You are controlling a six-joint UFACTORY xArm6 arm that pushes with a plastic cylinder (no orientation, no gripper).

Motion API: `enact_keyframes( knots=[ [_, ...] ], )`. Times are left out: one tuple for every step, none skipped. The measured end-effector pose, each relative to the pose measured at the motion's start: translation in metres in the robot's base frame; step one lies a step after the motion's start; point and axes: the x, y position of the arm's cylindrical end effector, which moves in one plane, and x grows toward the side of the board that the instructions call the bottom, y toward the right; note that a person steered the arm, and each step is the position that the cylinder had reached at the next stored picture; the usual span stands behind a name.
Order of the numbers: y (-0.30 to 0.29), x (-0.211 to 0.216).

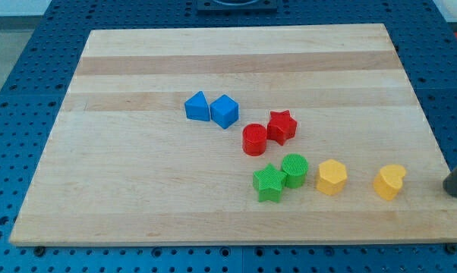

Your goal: Place the heart parallel to the cube

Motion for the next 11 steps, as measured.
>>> enact_keyframes(
  knots=[
    [-0.029, 0.015],
    [-0.063, 0.008],
    [-0.086, -0.039],
    [-0.095, -0.085],
    [-0.076, -0.076],
    [-0.067, -0.047],
    [-0.087, -0.027],
    [-0.114, -0.043],
    [-0.140, -0.077],
    [-0.149, -0.103],
    [-0.151, -0.132]
  ],
)
